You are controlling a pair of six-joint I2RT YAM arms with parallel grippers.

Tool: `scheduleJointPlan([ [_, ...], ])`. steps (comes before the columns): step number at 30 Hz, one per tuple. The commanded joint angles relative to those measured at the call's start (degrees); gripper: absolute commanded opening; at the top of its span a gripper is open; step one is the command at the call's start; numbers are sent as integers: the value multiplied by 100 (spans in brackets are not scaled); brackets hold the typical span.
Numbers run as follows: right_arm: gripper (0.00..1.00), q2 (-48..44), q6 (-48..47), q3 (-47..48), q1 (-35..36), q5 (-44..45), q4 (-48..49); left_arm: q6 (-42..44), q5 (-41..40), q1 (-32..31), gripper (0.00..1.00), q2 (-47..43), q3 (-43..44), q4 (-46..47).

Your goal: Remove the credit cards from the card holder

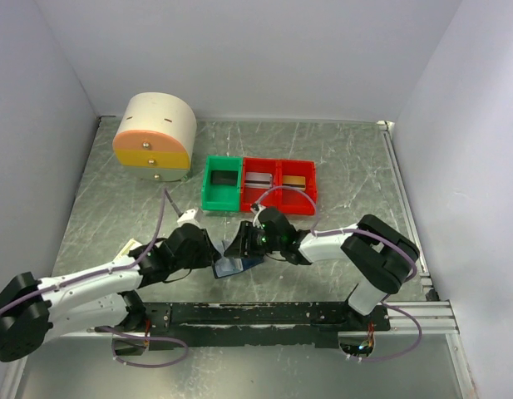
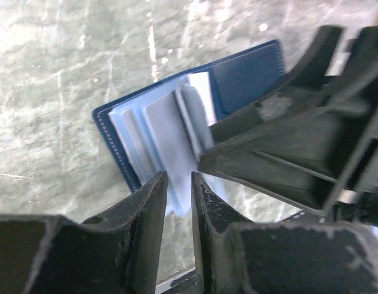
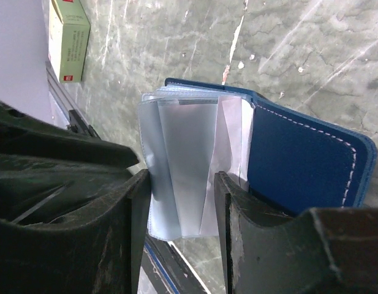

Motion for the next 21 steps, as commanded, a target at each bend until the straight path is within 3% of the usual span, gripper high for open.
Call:
scheduleJointPlan([
  [1,43,35,37,-243,-62,-3,-325,140,334,-22,36,-569,-167,779],
  [4,43,42,126,-309,-83,0,-228,72,767,-20,37,-706,-432,1456],
  [12,44,62,166,-351,-120,8,-214,-126,1278,-20,37,-267,-672,2029],
  [21,44,43,124,-326,-135,37,-300,-268,1176,-26,42,41,-627,1812],
])
